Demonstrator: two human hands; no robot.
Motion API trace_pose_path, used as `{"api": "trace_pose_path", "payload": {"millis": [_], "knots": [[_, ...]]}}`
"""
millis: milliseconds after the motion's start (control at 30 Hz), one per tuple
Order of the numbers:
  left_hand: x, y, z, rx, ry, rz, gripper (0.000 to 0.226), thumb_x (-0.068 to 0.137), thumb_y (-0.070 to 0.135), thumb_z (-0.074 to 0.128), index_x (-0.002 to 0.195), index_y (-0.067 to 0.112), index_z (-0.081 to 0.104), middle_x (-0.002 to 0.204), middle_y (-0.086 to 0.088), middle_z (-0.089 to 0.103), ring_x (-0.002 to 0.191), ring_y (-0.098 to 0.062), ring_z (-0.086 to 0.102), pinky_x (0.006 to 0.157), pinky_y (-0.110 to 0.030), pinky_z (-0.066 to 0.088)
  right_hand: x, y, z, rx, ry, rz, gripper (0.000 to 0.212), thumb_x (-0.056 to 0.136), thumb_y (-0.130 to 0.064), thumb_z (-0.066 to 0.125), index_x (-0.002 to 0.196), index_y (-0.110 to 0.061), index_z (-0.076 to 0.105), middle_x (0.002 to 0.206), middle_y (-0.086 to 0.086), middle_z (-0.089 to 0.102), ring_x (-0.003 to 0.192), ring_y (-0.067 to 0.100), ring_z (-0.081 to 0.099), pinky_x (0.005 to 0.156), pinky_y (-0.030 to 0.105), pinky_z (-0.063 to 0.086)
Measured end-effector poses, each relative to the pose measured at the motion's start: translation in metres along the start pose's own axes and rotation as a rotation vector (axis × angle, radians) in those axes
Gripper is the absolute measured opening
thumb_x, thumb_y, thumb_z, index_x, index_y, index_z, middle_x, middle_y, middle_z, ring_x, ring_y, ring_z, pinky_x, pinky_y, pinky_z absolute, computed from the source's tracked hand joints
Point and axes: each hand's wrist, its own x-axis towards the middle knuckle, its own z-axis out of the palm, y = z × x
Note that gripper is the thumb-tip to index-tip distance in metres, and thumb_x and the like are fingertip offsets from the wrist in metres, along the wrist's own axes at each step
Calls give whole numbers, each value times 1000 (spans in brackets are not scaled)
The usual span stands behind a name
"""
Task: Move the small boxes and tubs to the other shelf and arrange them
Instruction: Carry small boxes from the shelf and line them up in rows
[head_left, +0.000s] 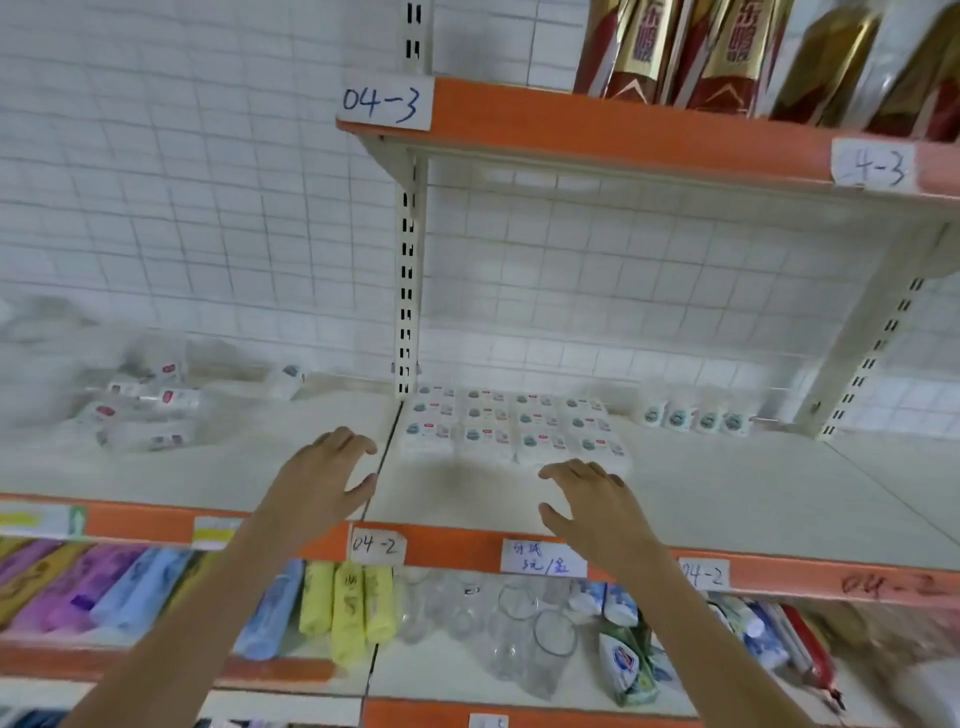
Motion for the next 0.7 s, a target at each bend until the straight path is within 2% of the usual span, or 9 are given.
{"api": "trace_pose_path", "payload": {"millis": [67,167,233,300,367,433,500,600,700], "knots": [[-32,15,-14,-19,13,-16,30,79,34,49,94,13,63,86,-4,64,71,-23,64,58,-31,54,-29,-2,-6,-16,27,-37,38,85,-33,59,120,-20,56,115,-3,59,104,20,58,84,33,46],[-85,37,-29,36,-4,-38,31,78,37,42,98,17,53,85,-6,65,68,-27,65,54,-33,55,-69,-8,-2,-6,53,-86,34,64,-28,76,95,-18,67,87,-1,67,73,22,66,55,34,53],[-124,49,-39,85,-39,-87,30,78,37,42,101,19,49,89,-8,66,73,-27,65,58,-34,55,-89,-23,1,-16,28,-120,36,59,-27,80,91,-17,68,85,0,67,71,22,66,53,35,53],[-163,54,-53,121,-82,-147,34,77,36,43,102,17,56,95,-7,67,79,-26,66,63,-30,53,-102,-44,6,-14,3,-160,37,59,-30,79,91,-16,68,87,1,67,72,23,67,54,35,54],[-199,52,-73,178,-139,-243,37,76,38,43,100,16,62,97,-4,67,79,-23,67,60,-27,51,-107,-71,11,22,-38,-216,40,61,-29,82,95,-15,68,92,2,68,78,25,67,58,36,54],[-234,46,-96,228,-176,-344,42,77,42,41,101,17,65,95,-1,67,77,-20,67,59,-27,52,-108,-106,14,100,-71,-271,41,72,-30,75,108,-16,64,109,2,65,99,26,63,76,39,51],[-267,33,-117,289,-184,-427,46,76,45,40,101,17,66,92,1,67,78,-19,68,61,-28,53,-105,-144,15,135,-117,-351,44,87,-37,57,127,-21,52,131,-2,52,123,21,47,96,35,39],[-310,12,-149,368,-202,-550,47,74,45,39,101,18,67,93,2,68,81,-18,68,62,-27,54,-94,-200,22,178,-148,-483,48,93,-42,45,137,-24,39,140,-6,41,131,15,36,101,29,32],[-345,-16,-178,439,-178,-697,43,70,44,45,95,18,69,89,3,68,79,-17,68,60,-27,53,-76,-259,29,251,-153,-583,48,92,-41,46,135,-21,41,138,-5,44,129,16,38,101,28,34]]}}
